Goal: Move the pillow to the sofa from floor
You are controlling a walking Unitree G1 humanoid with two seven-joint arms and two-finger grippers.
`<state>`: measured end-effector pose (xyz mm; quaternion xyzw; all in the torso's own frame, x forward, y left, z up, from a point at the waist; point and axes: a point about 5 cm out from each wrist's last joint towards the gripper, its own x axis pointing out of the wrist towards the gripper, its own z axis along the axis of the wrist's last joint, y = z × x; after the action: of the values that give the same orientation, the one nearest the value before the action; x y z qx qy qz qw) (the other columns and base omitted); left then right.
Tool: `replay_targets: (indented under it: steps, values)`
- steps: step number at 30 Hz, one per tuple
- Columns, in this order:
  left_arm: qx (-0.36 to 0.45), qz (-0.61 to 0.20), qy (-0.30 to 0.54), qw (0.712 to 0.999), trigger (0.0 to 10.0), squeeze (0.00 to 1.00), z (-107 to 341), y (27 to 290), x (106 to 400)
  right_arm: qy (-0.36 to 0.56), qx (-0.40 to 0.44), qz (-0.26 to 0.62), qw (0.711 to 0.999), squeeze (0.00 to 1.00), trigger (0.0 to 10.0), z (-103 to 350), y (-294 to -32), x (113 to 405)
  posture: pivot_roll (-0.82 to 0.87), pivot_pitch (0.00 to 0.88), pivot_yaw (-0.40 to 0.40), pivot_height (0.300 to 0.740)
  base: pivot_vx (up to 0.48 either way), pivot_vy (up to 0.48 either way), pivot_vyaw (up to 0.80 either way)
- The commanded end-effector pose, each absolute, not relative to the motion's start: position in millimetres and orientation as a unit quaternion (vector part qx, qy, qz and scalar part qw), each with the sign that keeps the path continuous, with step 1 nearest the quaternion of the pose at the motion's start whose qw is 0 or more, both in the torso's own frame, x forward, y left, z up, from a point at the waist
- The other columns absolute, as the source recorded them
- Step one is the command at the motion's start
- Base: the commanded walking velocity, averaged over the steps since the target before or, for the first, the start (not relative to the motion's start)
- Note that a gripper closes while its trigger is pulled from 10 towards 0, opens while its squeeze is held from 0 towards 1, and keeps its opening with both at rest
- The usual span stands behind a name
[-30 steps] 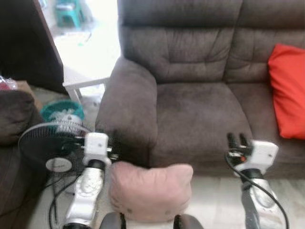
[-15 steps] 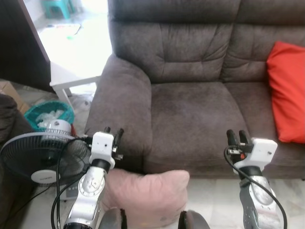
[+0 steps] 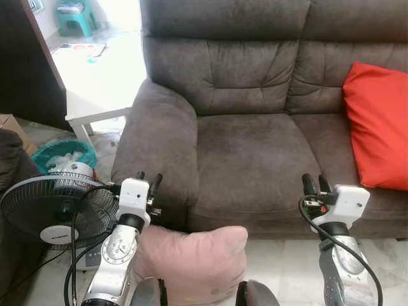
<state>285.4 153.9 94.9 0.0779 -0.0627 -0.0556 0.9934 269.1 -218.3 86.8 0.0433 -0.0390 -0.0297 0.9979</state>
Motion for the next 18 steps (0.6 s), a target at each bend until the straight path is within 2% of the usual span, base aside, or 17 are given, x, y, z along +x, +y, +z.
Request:
replay_targets:
  steps: [1, 6, 18]
  values:
    - [0.078, -0.052, -0.067, 0.993, 10.0, 0.0, 95.5, 155.2, 283.9, -0.045, 0.045, -0.031, 0.998, 0.0, 10.0, 88.2, -218.4, 268.4, 0.03, 0.051, -0.03, 0.62, 0.0, 0.0, 0.0]
    - [0.073, -0.044, -0.062, 0.994, 10.0, 0.0, 94.2, 157.1, 284.2, -0.035, 0.032, -0.024, 0.999, 0.0, 10.0, 87.6, -217.7, 269.4, 0.03, 0.052, -0.03, 0.62, 0.0, 0.0, 0.0]
    - [0.066, -0.029, -0.059, 0.996, 10.0, 0.0, 93.2, 161.1, 284.2, -0.028, 0.03, -0.023, 0.999, 0.0, 10.0, 87.0, -218.1, 270.3, 0.03, 0.055, -0.035, 0.566, 0.0, 0.0, 0.0]
